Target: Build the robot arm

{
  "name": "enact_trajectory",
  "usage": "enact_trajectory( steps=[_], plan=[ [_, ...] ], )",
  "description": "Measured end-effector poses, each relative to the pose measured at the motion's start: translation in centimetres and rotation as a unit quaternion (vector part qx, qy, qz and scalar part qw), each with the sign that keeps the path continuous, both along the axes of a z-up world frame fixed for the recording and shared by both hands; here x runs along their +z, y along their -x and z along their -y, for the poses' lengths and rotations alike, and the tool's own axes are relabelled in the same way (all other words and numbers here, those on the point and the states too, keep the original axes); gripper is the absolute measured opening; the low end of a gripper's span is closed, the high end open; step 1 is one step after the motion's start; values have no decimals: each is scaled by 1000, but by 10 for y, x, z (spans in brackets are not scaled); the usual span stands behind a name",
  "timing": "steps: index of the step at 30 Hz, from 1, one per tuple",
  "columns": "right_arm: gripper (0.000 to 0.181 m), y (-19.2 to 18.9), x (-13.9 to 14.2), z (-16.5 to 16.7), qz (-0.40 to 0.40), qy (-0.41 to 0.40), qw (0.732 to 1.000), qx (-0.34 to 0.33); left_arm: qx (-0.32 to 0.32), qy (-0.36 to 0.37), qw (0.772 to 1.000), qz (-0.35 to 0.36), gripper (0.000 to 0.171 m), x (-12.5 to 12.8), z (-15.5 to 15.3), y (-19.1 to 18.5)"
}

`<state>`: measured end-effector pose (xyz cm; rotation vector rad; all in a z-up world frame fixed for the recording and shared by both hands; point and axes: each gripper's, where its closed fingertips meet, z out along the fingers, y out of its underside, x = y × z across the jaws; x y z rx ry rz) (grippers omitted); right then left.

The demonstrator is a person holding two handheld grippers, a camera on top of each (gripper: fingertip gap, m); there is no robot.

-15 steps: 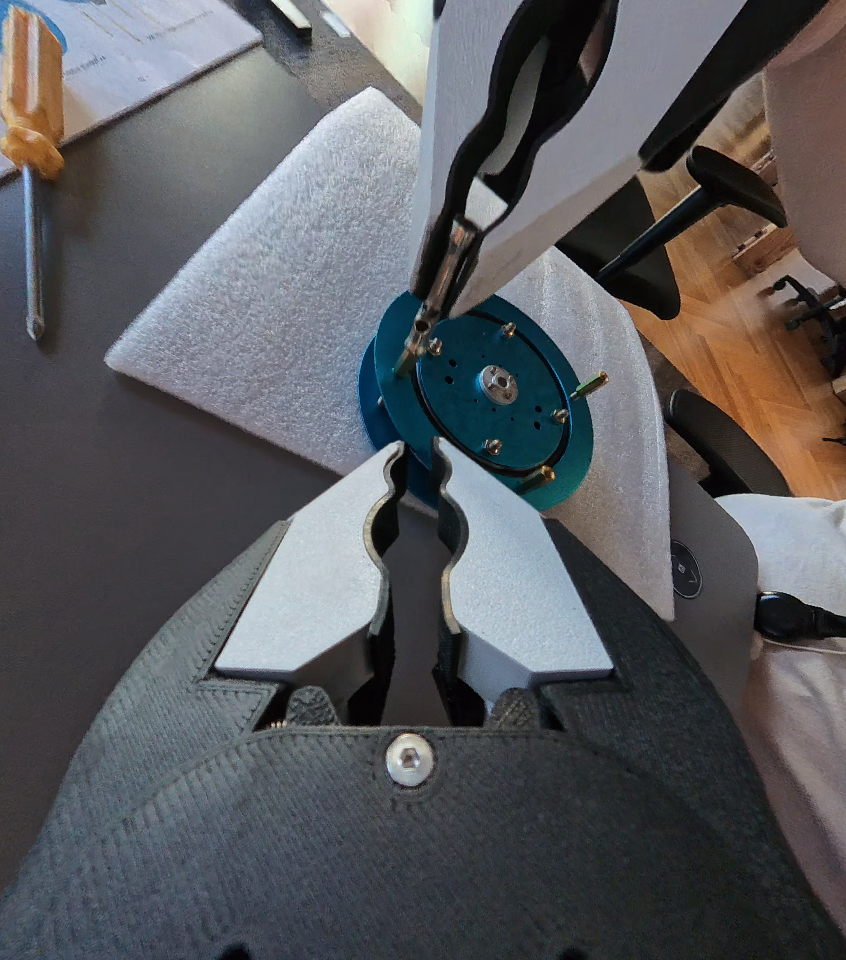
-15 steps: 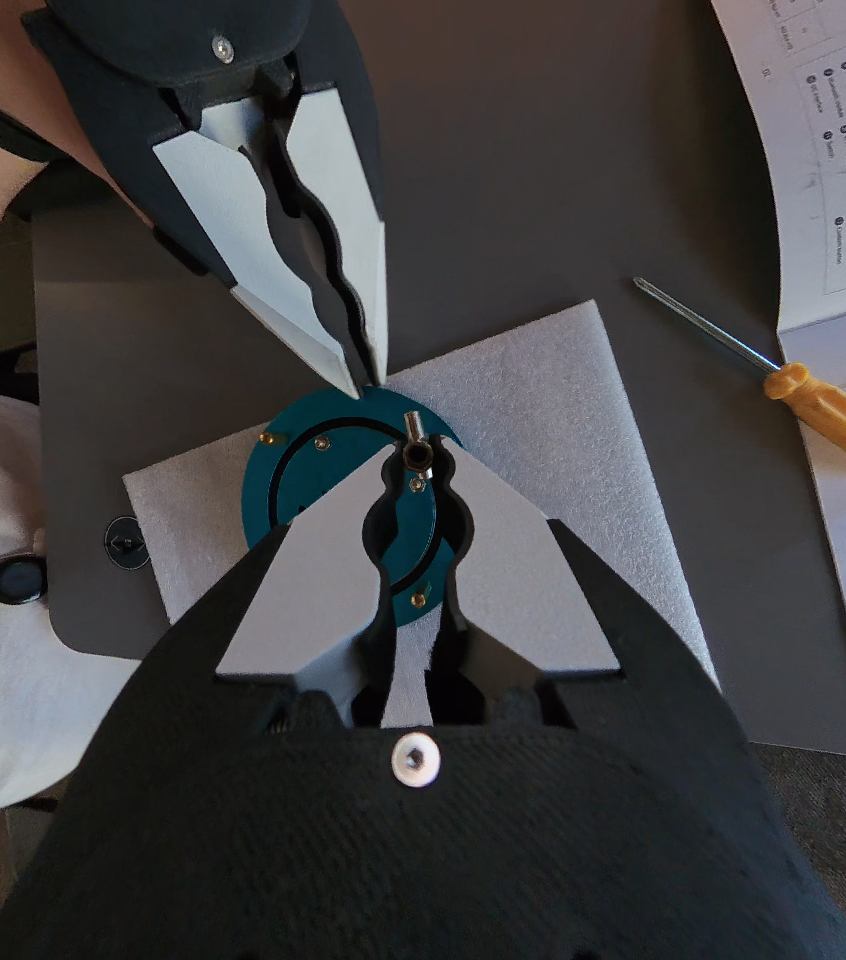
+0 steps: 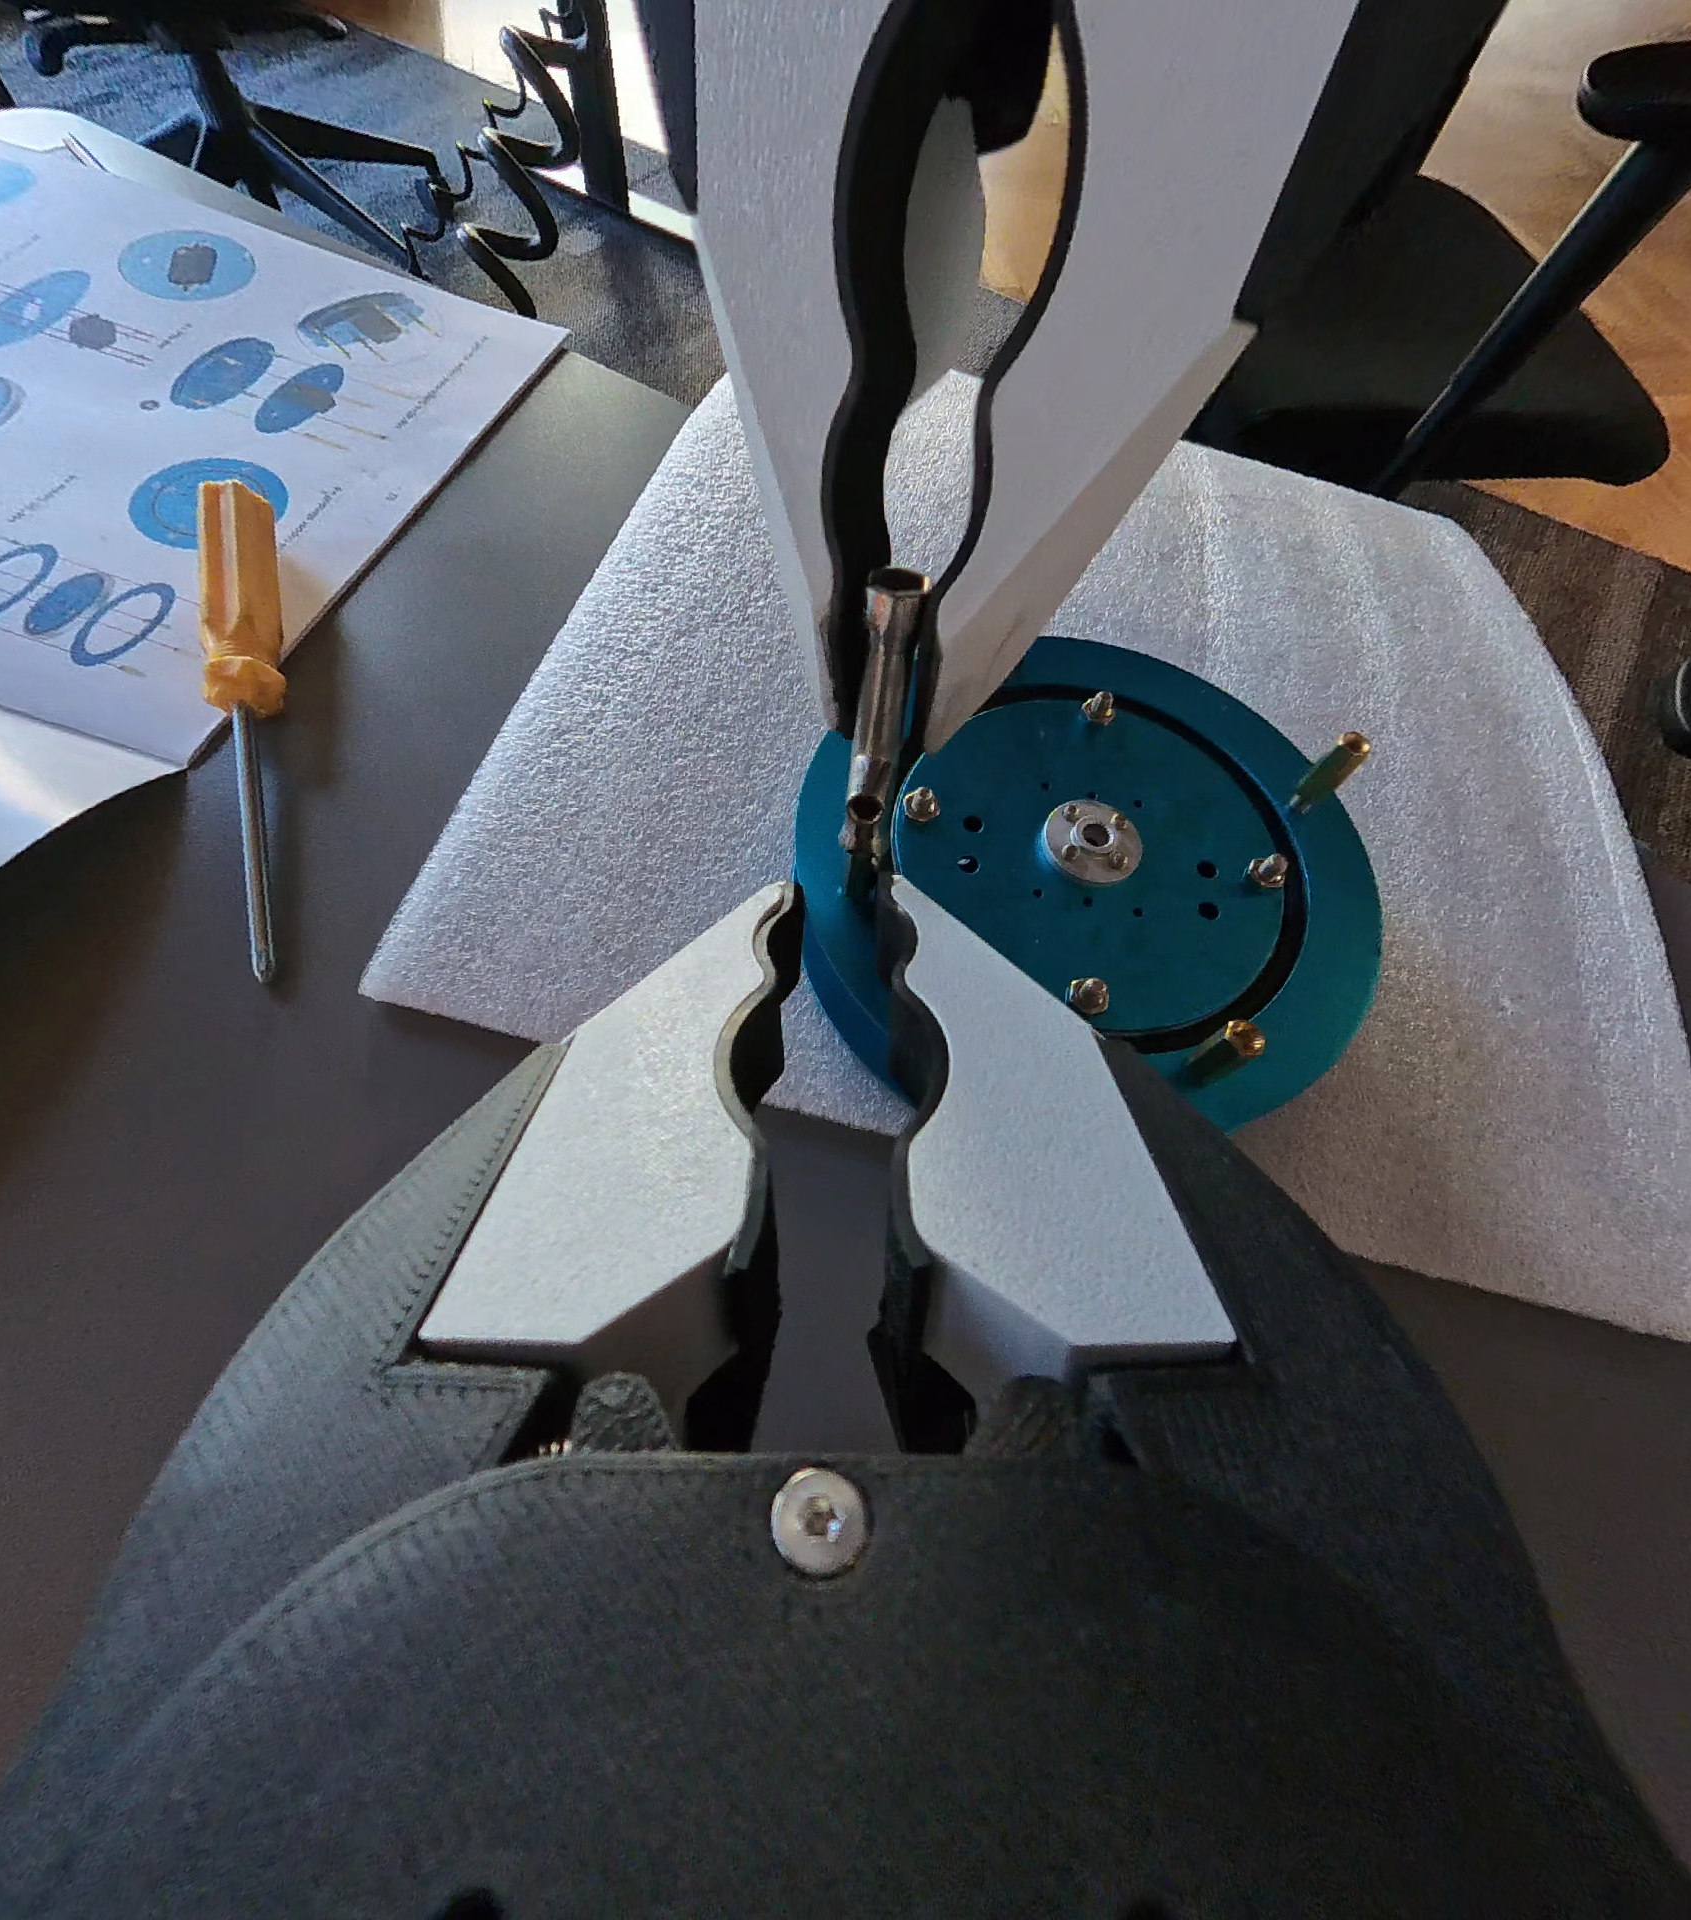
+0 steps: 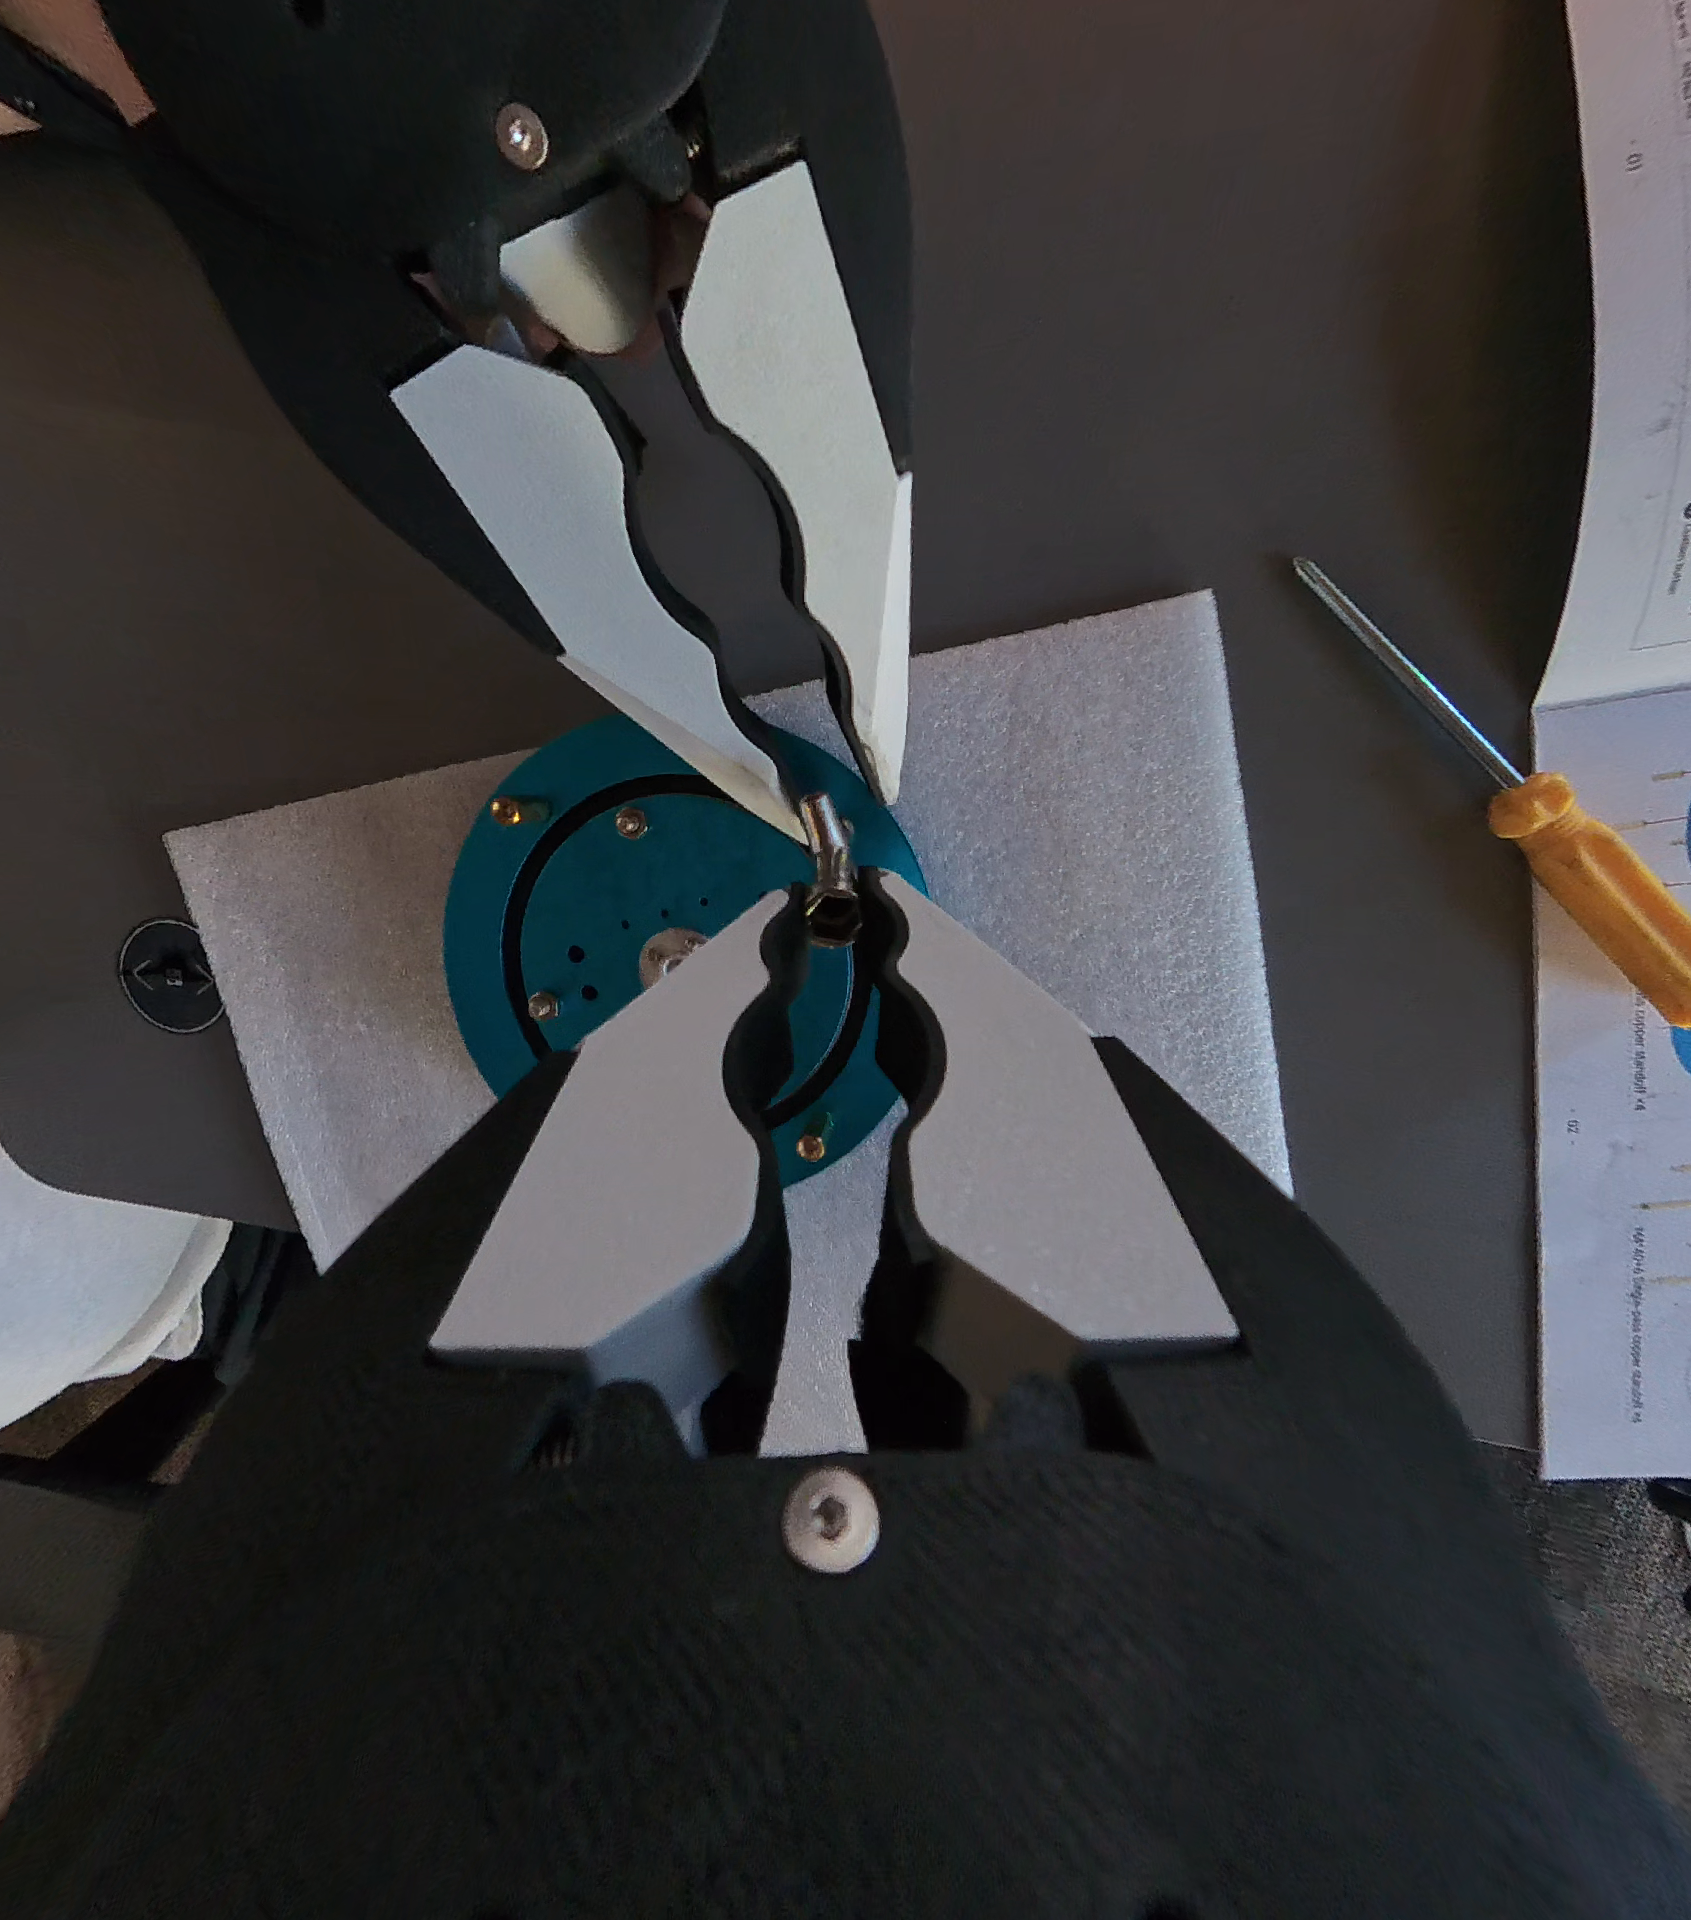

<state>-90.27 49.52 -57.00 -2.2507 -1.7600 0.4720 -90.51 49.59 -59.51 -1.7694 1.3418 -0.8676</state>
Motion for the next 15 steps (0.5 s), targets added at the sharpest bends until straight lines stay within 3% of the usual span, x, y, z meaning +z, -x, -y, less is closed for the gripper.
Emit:
enact_trajectory(
  steps=[8, 15],
  plan=[
    [8, -5, 0, -2, 22, -22, 998, 48, -4, 23, 1000, 9, 13, 0, -1, -4],
    [8, -6, 0, -6, 62, -38, 986, 148, 1, 22, 1000, 6, 12, -1, -3, -7]
  ],
)
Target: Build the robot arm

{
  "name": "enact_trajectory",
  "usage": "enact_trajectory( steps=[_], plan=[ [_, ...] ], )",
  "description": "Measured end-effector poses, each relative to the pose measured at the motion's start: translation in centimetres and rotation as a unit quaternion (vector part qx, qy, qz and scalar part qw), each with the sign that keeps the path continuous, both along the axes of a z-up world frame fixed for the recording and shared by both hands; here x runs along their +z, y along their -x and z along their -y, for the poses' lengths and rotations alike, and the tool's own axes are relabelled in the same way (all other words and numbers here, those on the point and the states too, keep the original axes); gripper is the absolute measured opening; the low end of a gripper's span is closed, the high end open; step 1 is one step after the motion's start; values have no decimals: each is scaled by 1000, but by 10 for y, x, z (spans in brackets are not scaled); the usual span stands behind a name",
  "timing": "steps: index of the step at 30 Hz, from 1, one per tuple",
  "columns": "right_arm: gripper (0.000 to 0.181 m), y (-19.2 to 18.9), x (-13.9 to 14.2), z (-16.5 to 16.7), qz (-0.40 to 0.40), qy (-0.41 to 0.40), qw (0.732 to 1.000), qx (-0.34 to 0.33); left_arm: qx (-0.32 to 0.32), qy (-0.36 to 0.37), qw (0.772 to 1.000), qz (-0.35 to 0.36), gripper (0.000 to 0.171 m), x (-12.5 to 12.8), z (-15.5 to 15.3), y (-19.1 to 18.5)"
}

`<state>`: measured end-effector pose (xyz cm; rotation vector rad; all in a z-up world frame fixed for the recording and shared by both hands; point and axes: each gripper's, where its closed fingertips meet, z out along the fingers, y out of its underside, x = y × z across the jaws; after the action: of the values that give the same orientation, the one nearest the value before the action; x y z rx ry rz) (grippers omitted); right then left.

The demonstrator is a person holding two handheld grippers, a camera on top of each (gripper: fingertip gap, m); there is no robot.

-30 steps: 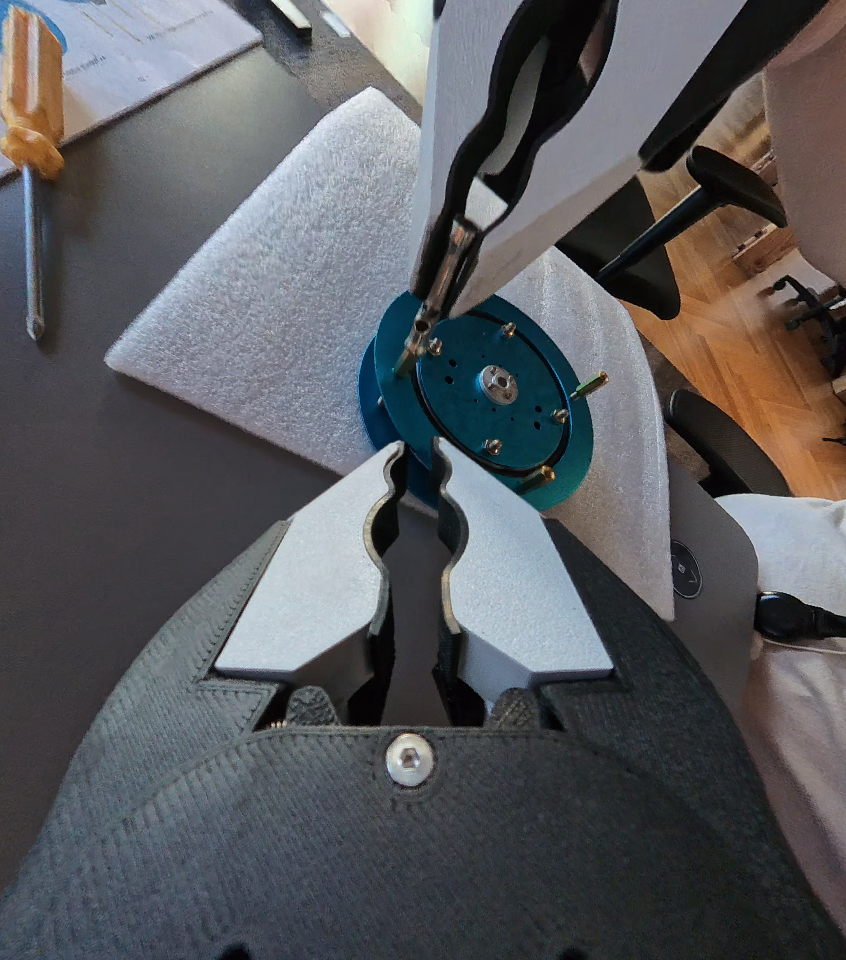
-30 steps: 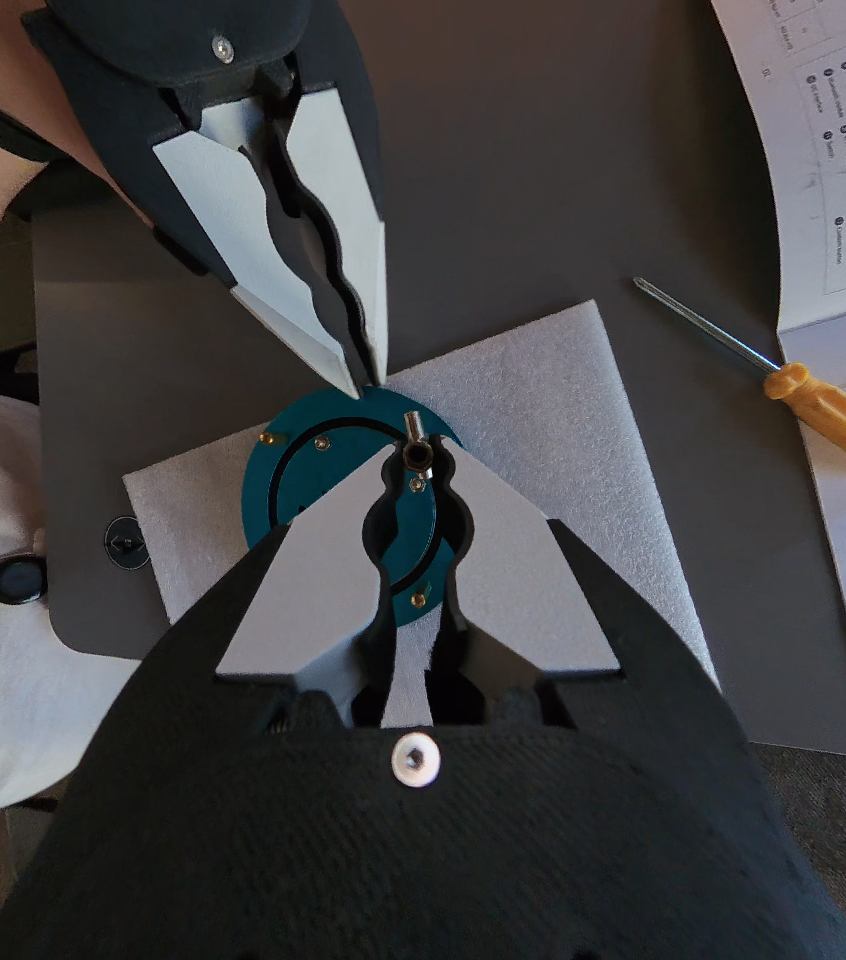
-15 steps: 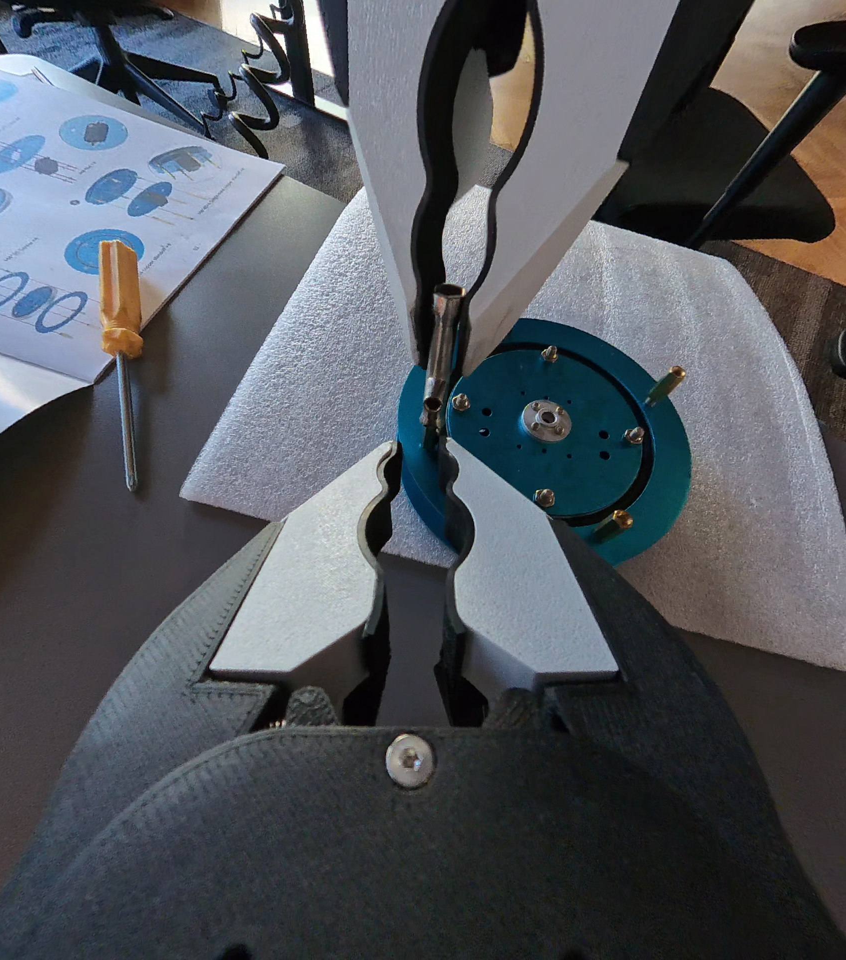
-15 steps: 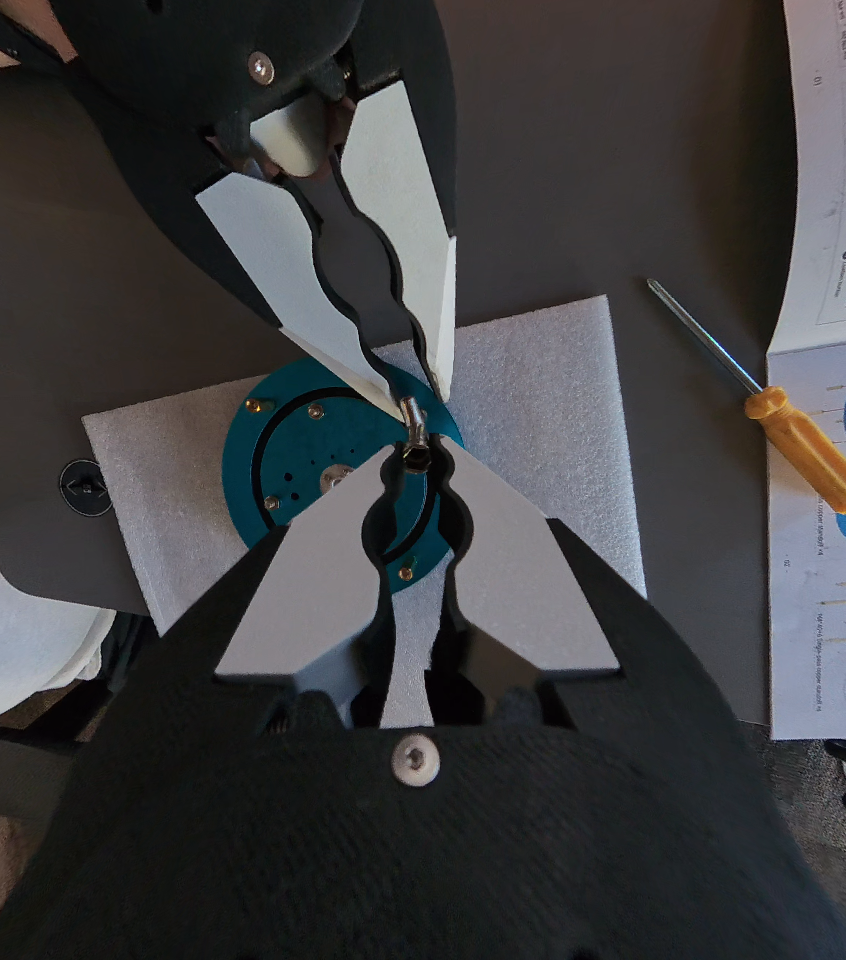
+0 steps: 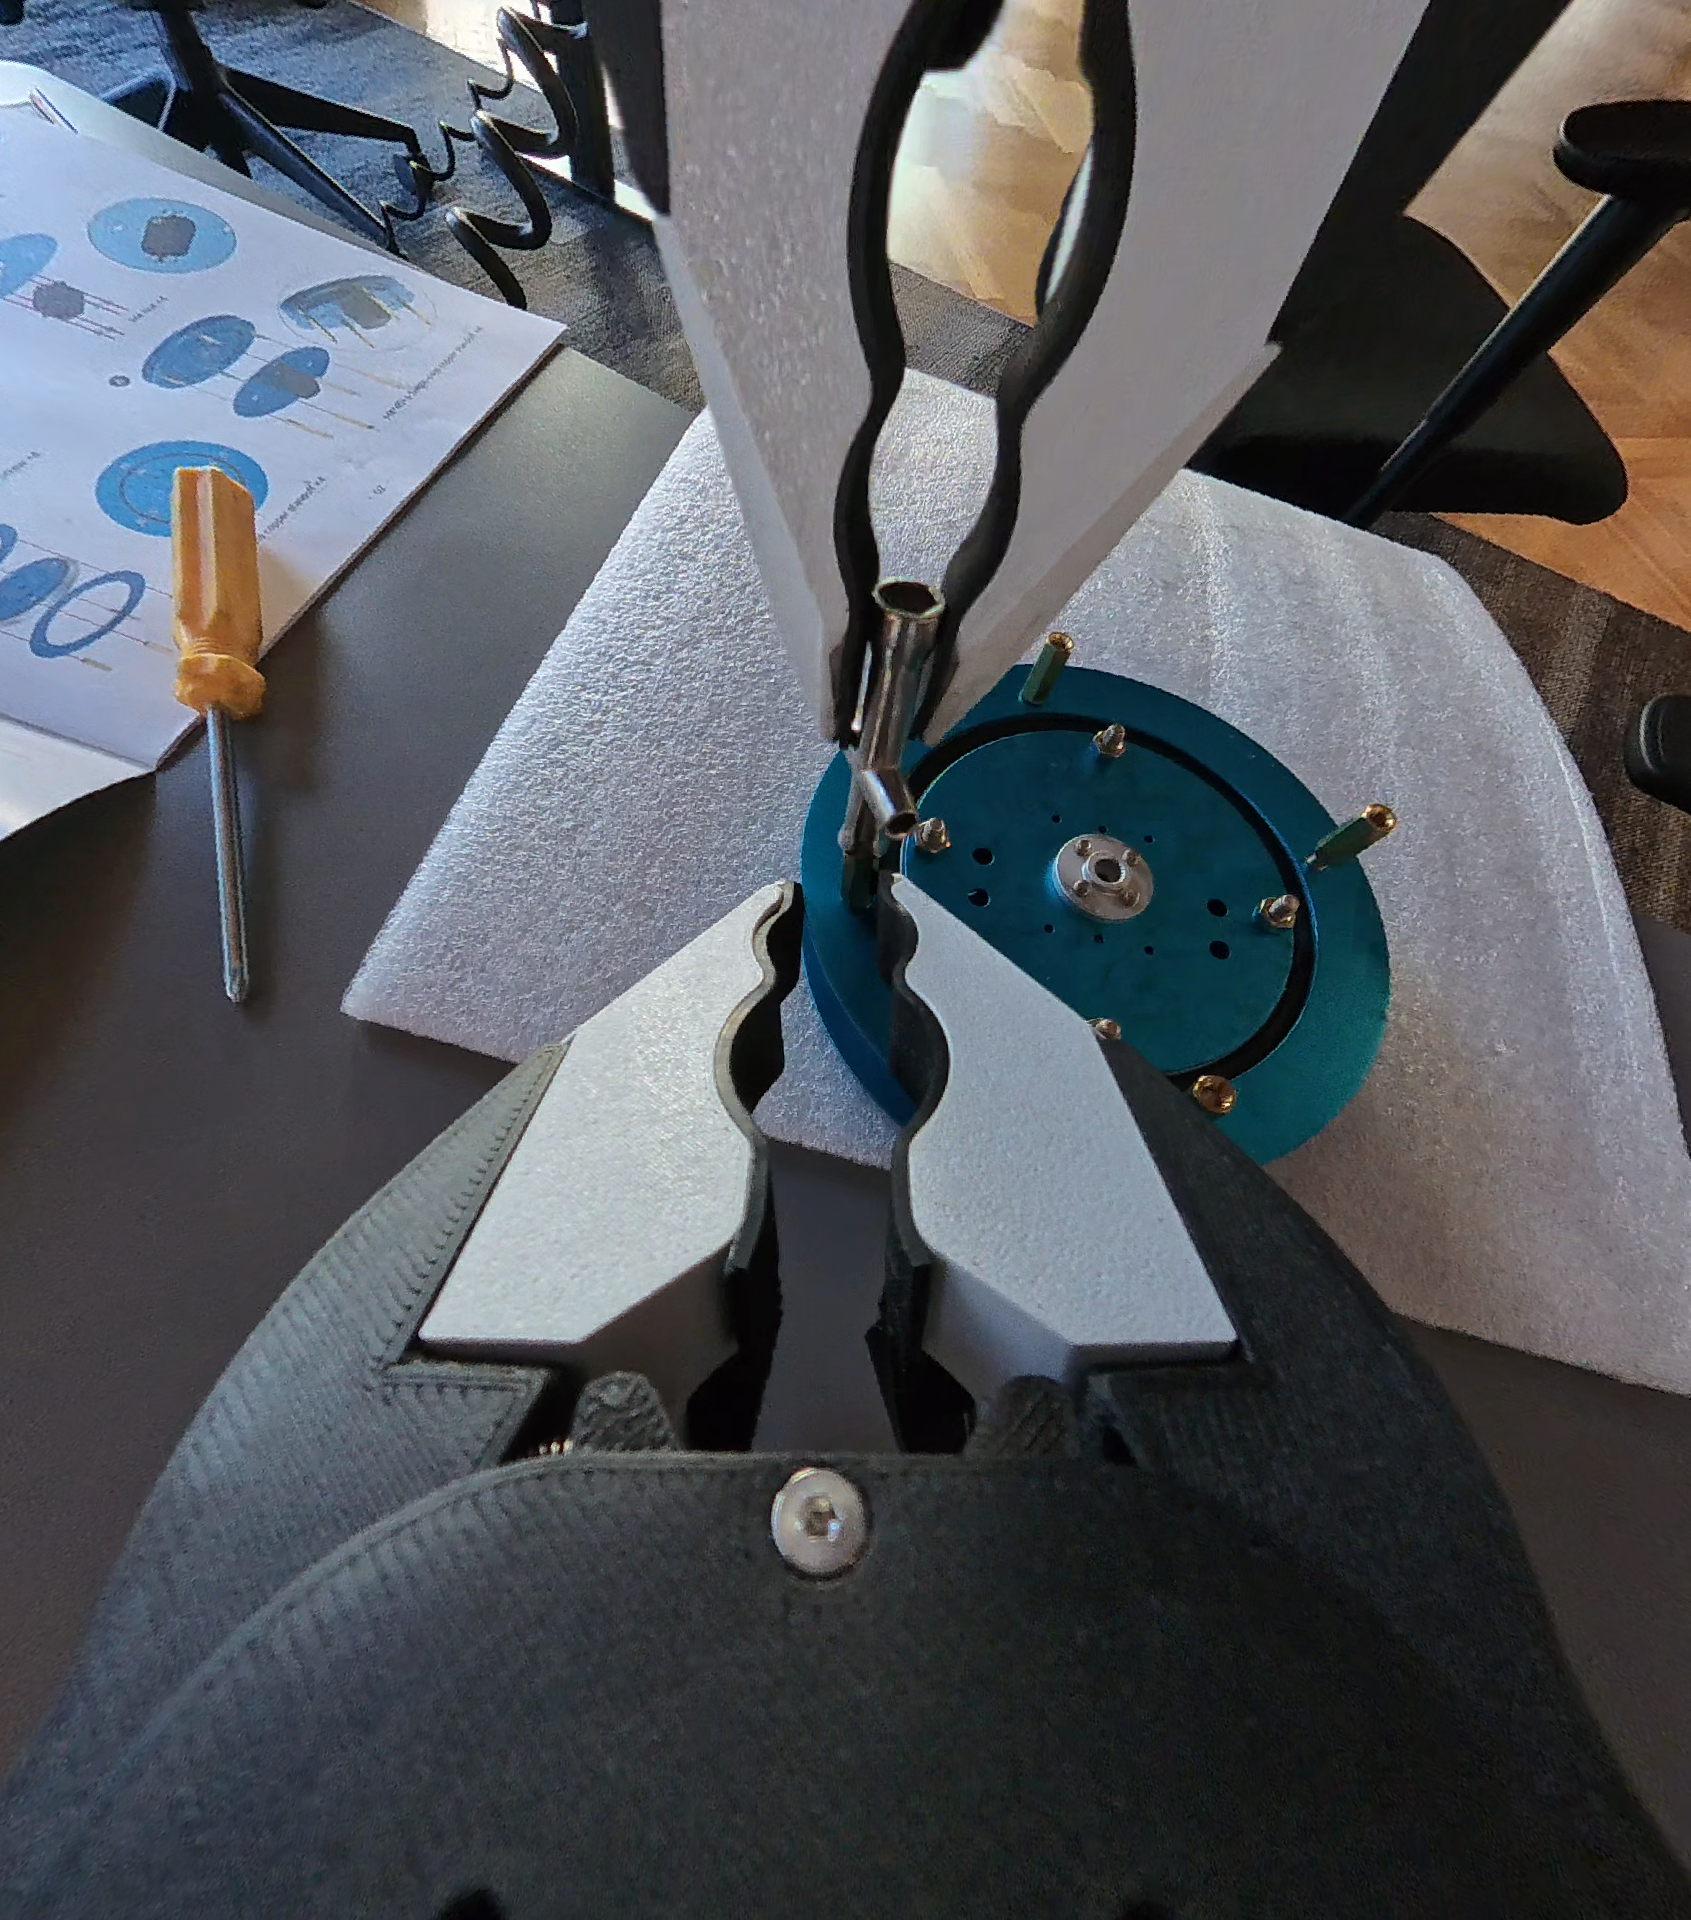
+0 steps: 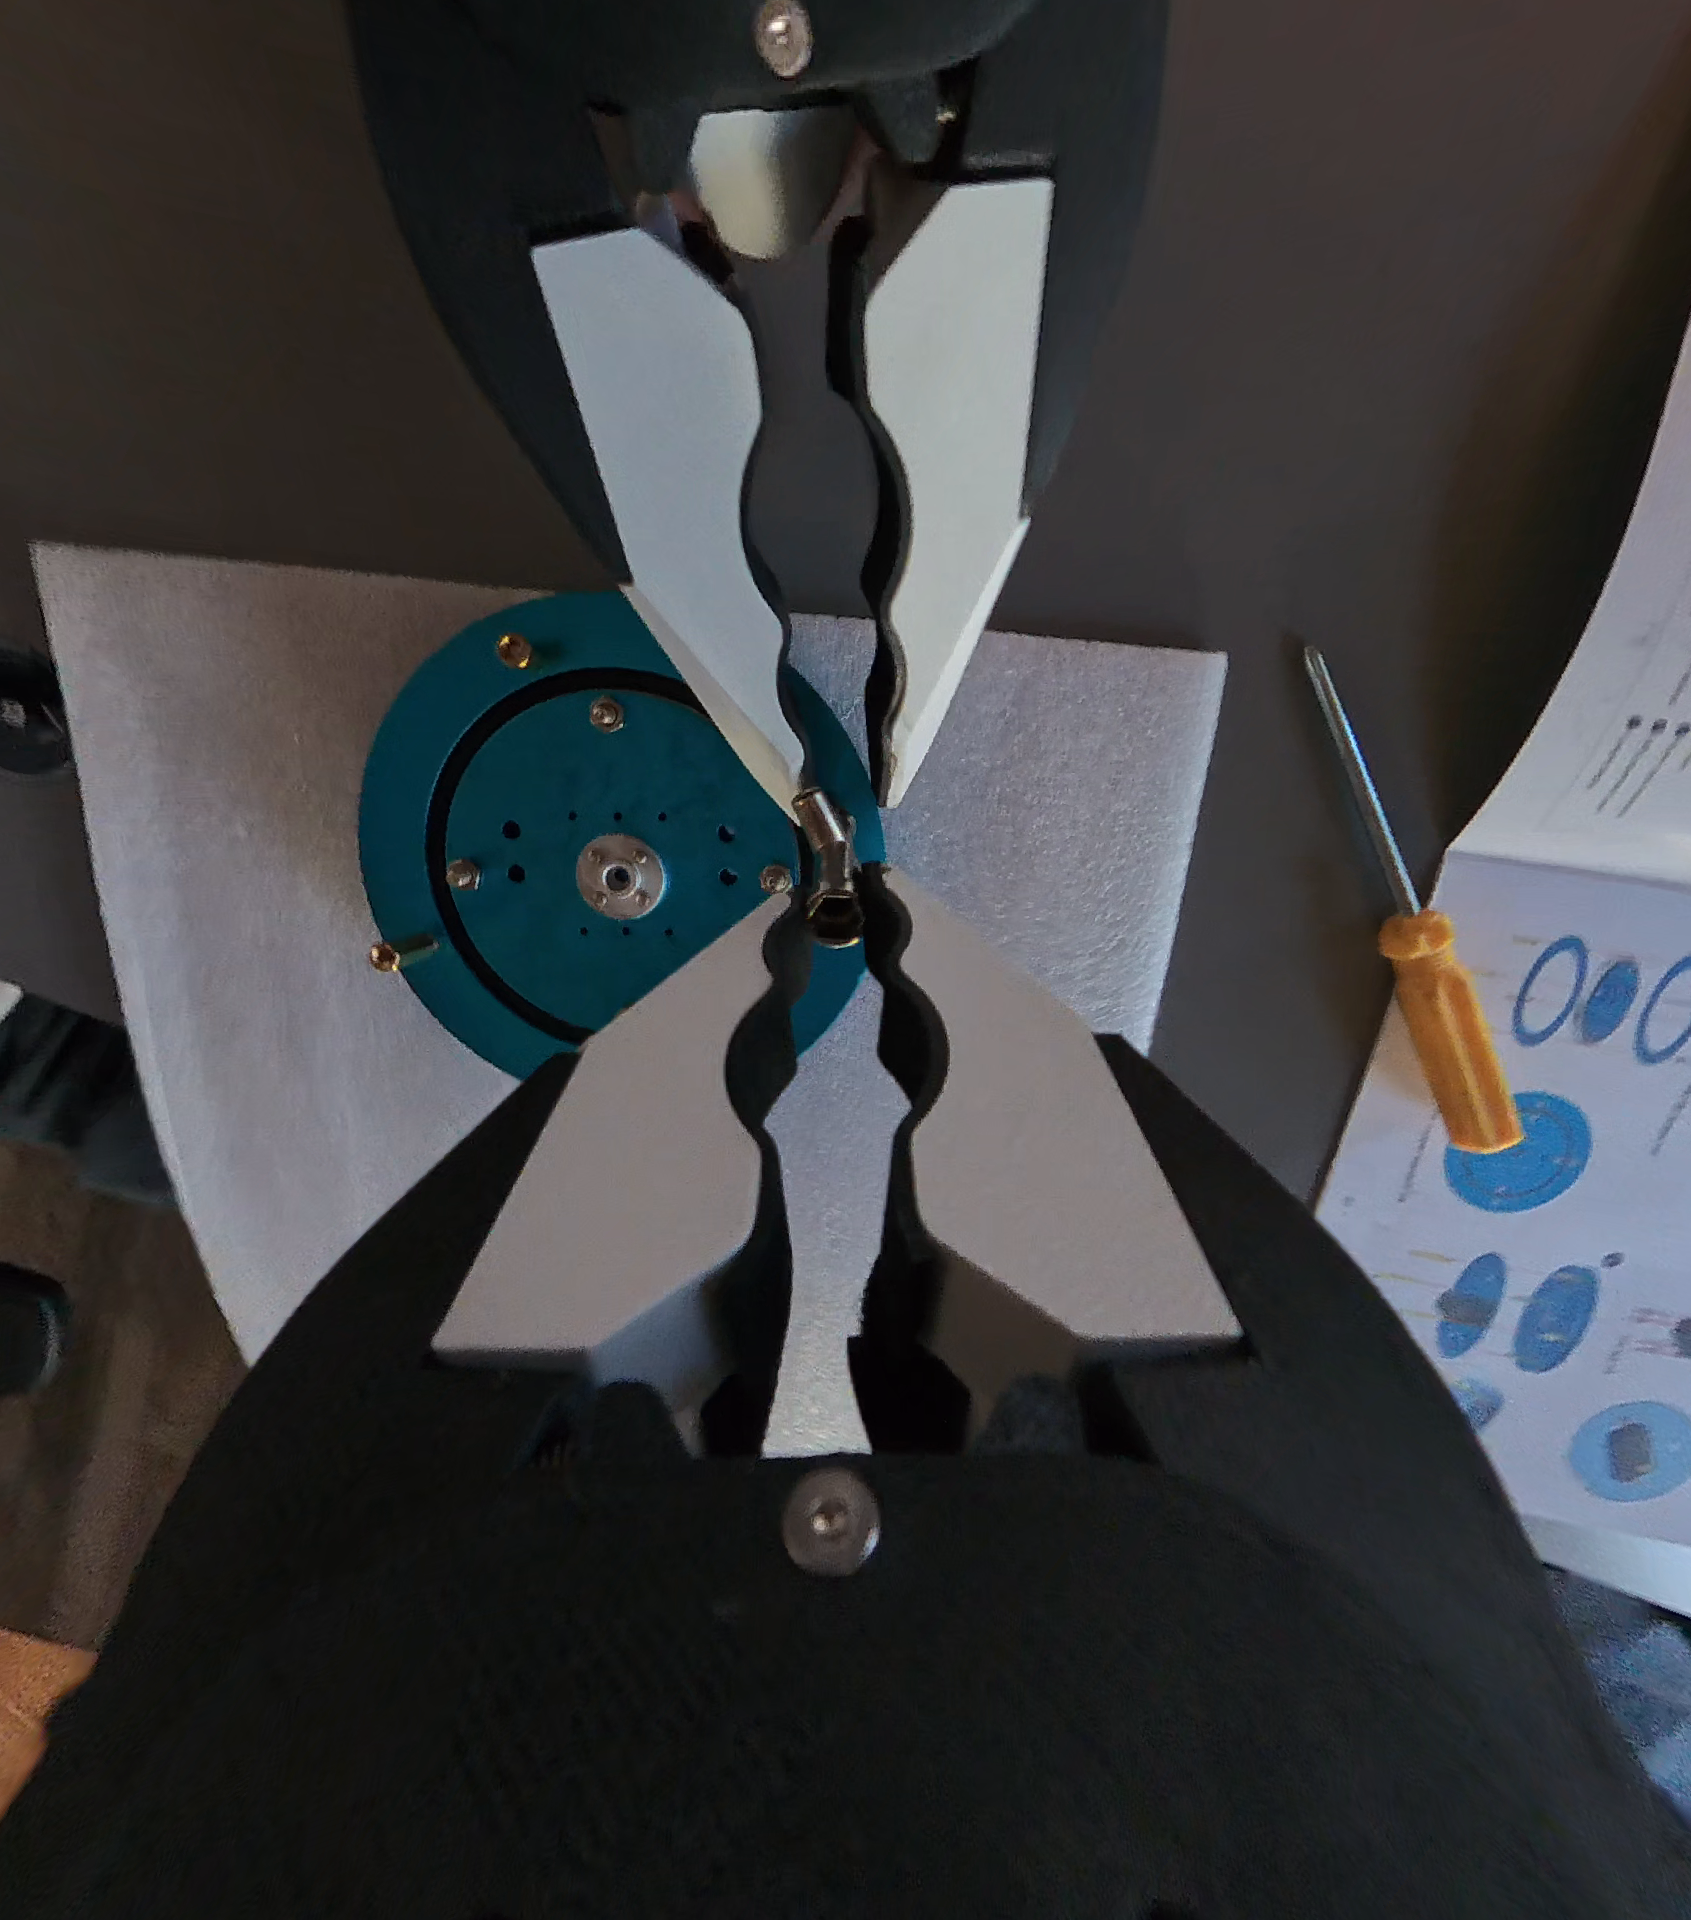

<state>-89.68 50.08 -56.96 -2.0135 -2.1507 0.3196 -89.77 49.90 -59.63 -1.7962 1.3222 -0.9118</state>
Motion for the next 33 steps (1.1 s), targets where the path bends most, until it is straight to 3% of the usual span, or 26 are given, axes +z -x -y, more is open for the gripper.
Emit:
enact_trajectory(
  steps=[5, 8, 14, 27, 33],
  plan=[
    [8, 2, 0, 0, 27, -23, 994, 103, 1, -11, 1000, -4, 12, 0, 0, -1],
    [8, 2, 0, -1, 40, -6, 992, 117, 2, -21, 1000, -7, 12, -1, 0, -1],
    [8, 8, -1, -2, 57, 80, 995, -24, 4, -43, 999, -14, 12, -1, 1, -2],
    [8, 3, 0, 0, -53, 70, 988, -125, 4, -44, 999, -16, 12, -2, 1, -2],
    [8, 2, -1, -2, -60, 84, 963, -248, 5, -45, 999, -16, 12, -1, 1, -2]
  ],
)
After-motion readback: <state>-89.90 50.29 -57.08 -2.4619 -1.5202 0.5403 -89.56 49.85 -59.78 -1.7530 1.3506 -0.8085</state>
